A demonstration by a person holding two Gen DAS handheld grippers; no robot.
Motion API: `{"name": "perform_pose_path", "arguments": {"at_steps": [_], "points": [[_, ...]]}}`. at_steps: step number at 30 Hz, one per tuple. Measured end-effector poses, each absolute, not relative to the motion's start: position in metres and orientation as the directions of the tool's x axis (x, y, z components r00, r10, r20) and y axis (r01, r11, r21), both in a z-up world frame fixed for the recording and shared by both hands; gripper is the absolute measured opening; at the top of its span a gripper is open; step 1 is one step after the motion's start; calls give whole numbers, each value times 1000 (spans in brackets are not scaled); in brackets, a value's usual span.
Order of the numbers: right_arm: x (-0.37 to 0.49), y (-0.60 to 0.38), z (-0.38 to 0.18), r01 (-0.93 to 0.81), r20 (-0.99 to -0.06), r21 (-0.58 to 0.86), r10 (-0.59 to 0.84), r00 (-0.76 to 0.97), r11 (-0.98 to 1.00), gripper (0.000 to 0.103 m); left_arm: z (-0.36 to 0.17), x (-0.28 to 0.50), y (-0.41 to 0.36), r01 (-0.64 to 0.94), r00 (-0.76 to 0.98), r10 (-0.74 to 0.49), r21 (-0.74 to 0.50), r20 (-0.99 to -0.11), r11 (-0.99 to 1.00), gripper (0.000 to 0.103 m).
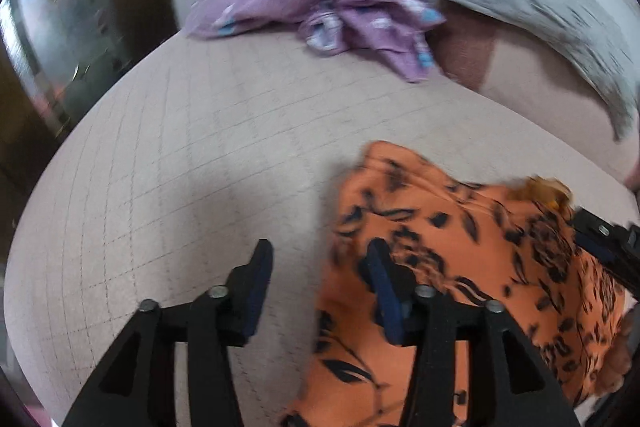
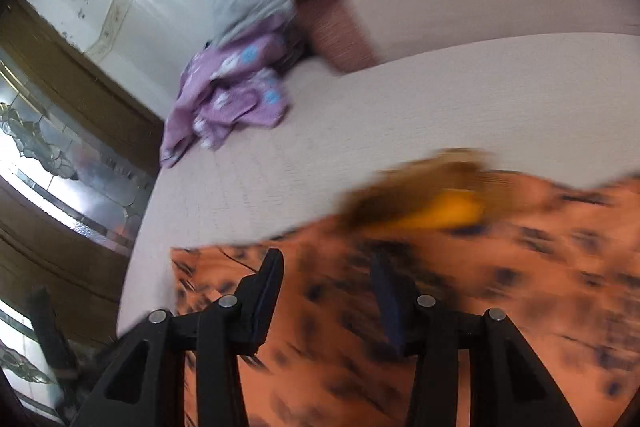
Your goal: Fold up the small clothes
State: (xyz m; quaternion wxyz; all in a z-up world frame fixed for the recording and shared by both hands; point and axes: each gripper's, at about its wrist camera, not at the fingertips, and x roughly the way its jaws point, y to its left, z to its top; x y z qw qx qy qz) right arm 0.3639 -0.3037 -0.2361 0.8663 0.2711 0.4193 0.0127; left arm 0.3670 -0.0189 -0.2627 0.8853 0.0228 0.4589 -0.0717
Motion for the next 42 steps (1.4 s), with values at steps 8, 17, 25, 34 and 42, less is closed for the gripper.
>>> {"name": "perform_pose_path", "arguments": {"at_steps": [8,17,25,34,42], "points": [[205,-400,-239,380,-774,399,85,627,834,49,-261,336,-32,126,589,42,143,-807,982,64],[162,-432,-258,449,-797,462,135,589,764,54,-285,309,-30,207,558,121,279,-821,938,68],[108,-430,-273,463,-687,703,346,639,540,71,-271,241,7,233,451,-166,-64,-877,970,72],[105,-453,-320,478,-532,846,314,787,236,84,-299,249,20,30,448,-294,-314,-845,949,86],[166,-441,-310,470,-590,765,186,786,441,67,-303,289,11,-78,540,-328,-434,-775,898,48]]}}
